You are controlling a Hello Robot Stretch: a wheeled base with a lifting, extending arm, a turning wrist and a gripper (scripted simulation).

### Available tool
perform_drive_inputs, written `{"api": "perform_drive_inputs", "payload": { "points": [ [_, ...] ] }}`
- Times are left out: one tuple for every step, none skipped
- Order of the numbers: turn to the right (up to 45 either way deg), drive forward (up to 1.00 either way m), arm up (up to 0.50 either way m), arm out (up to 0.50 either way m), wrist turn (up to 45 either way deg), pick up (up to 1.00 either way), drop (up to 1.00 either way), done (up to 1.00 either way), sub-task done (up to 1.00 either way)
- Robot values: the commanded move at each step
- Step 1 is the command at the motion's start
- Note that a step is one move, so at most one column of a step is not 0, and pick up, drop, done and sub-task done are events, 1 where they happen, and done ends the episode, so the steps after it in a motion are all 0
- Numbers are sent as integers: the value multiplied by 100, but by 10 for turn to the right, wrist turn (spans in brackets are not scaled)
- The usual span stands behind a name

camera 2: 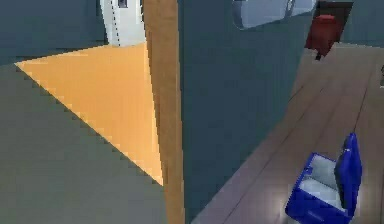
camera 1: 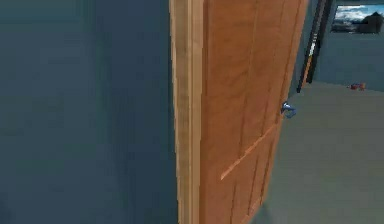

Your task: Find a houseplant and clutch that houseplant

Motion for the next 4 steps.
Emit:
{"api": "perform_drive_inputs", "payload": {
  "points": [
    [450, 0, 0, 0, 0, 0, 0, 0, 0],
    [60, 0, 0, 0, 0, 0, 0, 0, 0],
    [0, 75, 0, 0, 0, 0, 0, 0, 0],
    [330, 0, 0, 0, 0, 0, 0, 0, 0]
  ]
}}
